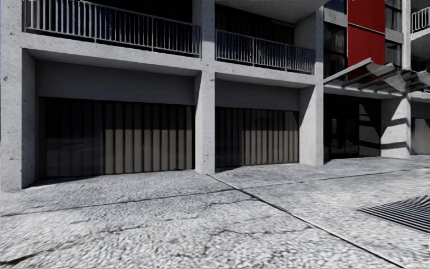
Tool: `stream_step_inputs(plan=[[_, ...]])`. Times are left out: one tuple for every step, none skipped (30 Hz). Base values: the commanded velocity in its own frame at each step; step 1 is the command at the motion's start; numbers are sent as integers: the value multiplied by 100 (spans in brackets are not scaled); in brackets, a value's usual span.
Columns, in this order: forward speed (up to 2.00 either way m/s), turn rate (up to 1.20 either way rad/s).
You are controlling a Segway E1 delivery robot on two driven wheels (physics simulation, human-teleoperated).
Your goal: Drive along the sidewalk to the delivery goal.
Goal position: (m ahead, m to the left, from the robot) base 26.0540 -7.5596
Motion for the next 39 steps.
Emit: stream_step_inputs(plan=[[200, -84], [200, -84], [200, -84], [200, -84], [200, -84], [200, -84], [200, -84], [200, -84], [200, -84], [200, -84], [200, -84], [200, -84], [200, -84], [200, -84], [200, -83], [200, -83], [200, -82], [200, -80], [200, -80], [200, -80], [200, -80], [200, -79], [200, -73], [200, -68], [200, -66], [200, -66], [200, -62], [200, -60], [200, -60], [200, -58], [200, -58], [200, -57], [200, -56], [200, -56], [200, -50], [200, -50], [200, -38], [200, -22], [200, -15]])
